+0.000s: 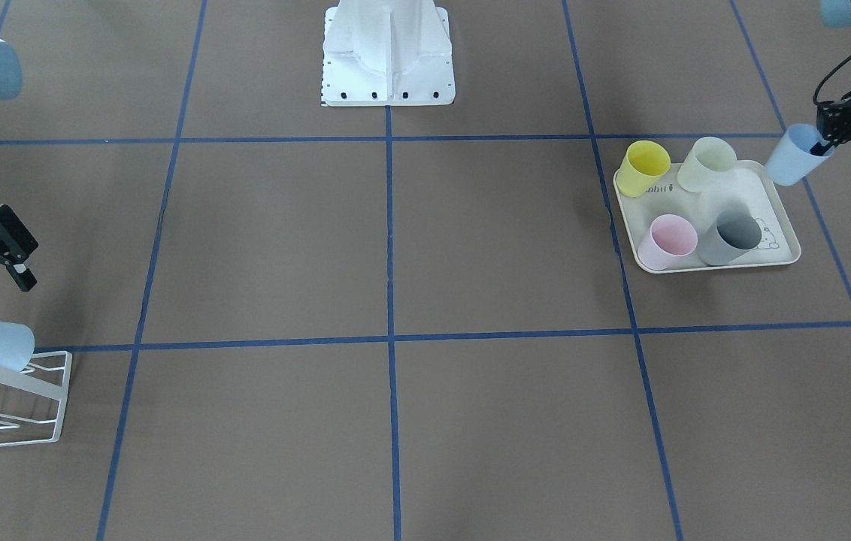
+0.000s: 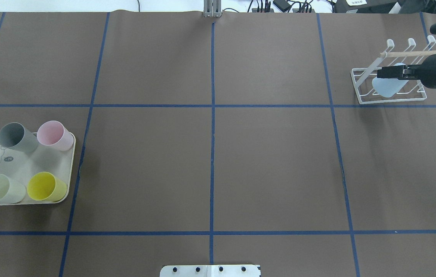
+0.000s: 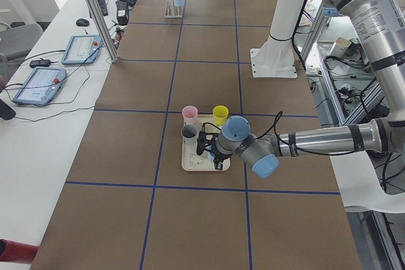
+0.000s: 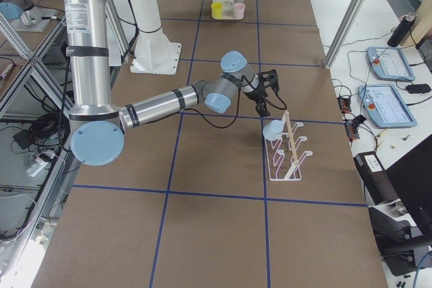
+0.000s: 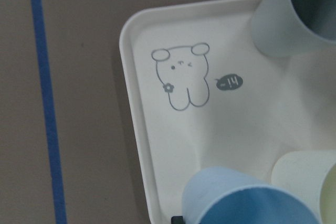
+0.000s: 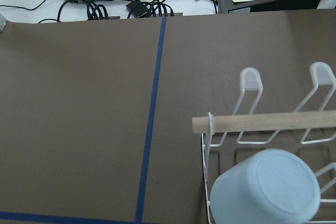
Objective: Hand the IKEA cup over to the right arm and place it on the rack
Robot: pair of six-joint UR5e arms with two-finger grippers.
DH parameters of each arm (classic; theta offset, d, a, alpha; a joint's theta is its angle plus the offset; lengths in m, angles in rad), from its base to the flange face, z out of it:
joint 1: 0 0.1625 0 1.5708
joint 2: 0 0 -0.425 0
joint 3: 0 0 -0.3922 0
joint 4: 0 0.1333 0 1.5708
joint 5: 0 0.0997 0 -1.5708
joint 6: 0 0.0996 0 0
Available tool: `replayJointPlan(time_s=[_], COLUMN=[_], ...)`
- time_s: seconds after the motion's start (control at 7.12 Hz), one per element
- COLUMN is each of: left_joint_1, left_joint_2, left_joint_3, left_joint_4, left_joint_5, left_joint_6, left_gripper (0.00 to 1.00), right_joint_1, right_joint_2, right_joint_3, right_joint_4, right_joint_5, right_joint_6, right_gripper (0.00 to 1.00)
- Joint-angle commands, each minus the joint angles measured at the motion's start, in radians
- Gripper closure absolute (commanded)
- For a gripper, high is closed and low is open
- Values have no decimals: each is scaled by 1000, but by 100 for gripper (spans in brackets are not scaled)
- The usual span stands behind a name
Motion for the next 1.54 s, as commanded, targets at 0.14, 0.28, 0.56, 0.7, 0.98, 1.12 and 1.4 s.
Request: replayJointPlan(time_s=[0.14,0.28,0.56,0.7,0.98,1.12,1.4], left_joint_1=[-153,-155,-143,-123,60,160,346], left_joint_2=[-219,-276,-464,-544,-670,-737,-853], left_joint_3=[-87,-111,-109,-112,-138,-130,18], left_joint_4=[336,382,425,427,360,238,-168], left_joint_5=[-35,-50,-113,-136,-182,-94,131], left_joint_6=[31,22,-159,-311,-656,-911,-1318], left_gripper=[100,100,100,100,100,100,100], right_joint_1=[-15,-47,-153,-191,-234,-257,-261], right_joint_2=[25,56,141,186,250,275,344], right_joint_3=[0,-3,-9,-14,-12,3,85], right_joint_4=[-4,-4,-4,-4,-1,12,15], right_joint_5=[2,-3,-38,-38,-32,-22,35], right_joint_6=[7,60,227,294,396,500,830], right_gripper=[1,1,1,1,1,1,1])
